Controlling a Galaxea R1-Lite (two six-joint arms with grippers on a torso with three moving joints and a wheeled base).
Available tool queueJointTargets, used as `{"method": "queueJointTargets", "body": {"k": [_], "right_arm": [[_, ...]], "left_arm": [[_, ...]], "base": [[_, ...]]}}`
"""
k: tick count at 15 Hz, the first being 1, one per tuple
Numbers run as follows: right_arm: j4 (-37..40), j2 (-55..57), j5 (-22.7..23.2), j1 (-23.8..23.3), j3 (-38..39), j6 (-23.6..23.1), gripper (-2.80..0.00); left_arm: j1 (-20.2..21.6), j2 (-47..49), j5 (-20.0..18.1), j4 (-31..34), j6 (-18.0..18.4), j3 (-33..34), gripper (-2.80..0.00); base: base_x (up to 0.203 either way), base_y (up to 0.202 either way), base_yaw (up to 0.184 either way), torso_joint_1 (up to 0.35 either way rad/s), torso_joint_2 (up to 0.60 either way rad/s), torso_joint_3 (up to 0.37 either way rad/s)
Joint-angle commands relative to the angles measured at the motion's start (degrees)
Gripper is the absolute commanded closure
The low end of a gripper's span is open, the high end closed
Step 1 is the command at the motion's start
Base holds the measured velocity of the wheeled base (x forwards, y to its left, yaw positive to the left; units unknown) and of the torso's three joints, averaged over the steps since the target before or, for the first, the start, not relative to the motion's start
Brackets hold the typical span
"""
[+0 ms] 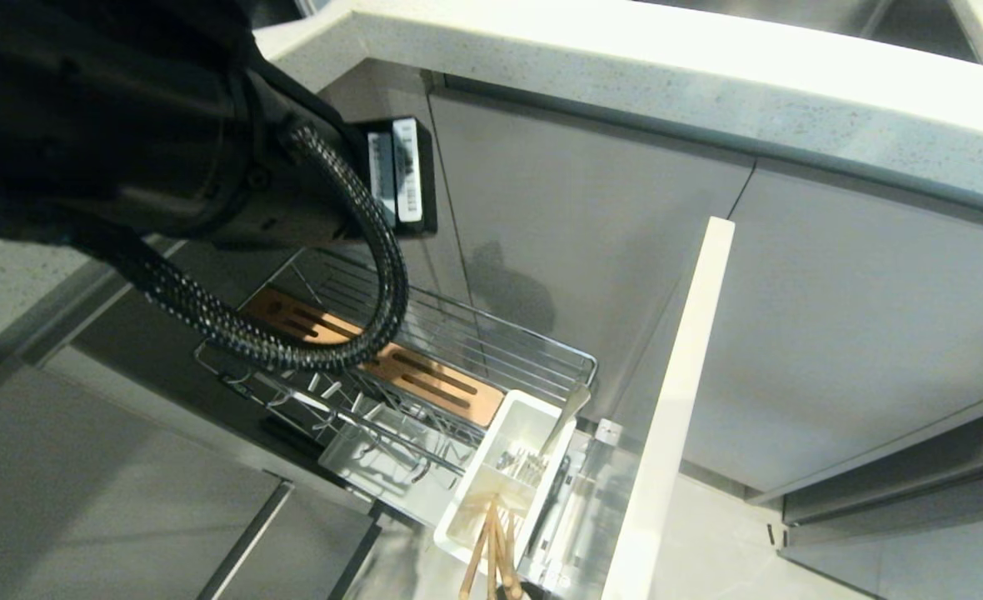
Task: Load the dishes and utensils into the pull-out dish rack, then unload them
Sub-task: Pick up the chopsticks and place it in the cupboard
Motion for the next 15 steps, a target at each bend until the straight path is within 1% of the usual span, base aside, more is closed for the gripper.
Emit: {"method": "queueJointTargets", "body": {"k": [1,3,5,7,8,9,10,13,15], "right_arm": [[0.0,0.0,0.0,0.0,0.1,0.0,0.0],[0.0,0.0,0.0,0.0,0.1,0.0,0.0],[0.0,0.0,0.0,0.0,0.1,0.0,0.0],[0.0,0.0,0.0,0.0,0.1,0.0,0.0],[0.0,0.0,0.0,0.0,0.1,0.0,0.0],[0.0,0.0,0.0,0.0,0.1,0.0,0.0],[0.0,0.0,0.0,0.0,0.1,0.0,0.0],[0.0,0.0,0.0,0.0,0.1,0.0,0.0],[0.0,0.0,0.0,0.0,0.1,0.0,0.0]], "left_arm": [[2.2,-3.1,0.0,-6.8,5.3,0.0,0.0],[6.1,-5.1,-1.1,-13.0,11.6,-0.3,0.0],[7.9,-7.5,-3.9,-16.1,15.4,-0.4,0.0],[10.6,-9.0,-4.7,-16.3,15.8,-0.4,0.0],[11.6,-9.9,-6.0,-16.4,15.9,-0.4,0.0],[12.8,-11.0,-8.3,-16.4,16.1,-0.4,0.0],[13.6,-12.1,-9.8,-16.4,16.5,-0.4,0.0],[16.3,-14.8,-12.9,-16.3,16.9,-0.4,0.0],[19.4,-16.4,-15.3,-16.2,16.9,-0.4,0.0]], "base": [[0.0,0.0,0.0,0.0,0.0,0.0],[0.0,0.0,0.0,0.0,0.0,0.0],[0.0,0.0,0.0,0.0,0.0,0.0],[0.0,0.0,0.0,0.0,0.0,0.0],[0.0,0.0,0.0,0.0,0.0,0.0],[0.0,0.0,0.0,0.0,0.0,0.0],[0.0,0.0,0.0,0.0,0.0,0.0],[0.0,0.0,0.0,0.0,0.0,0.0],[0.0,0.0,0.0,0.0,0.0,0.0]]}}
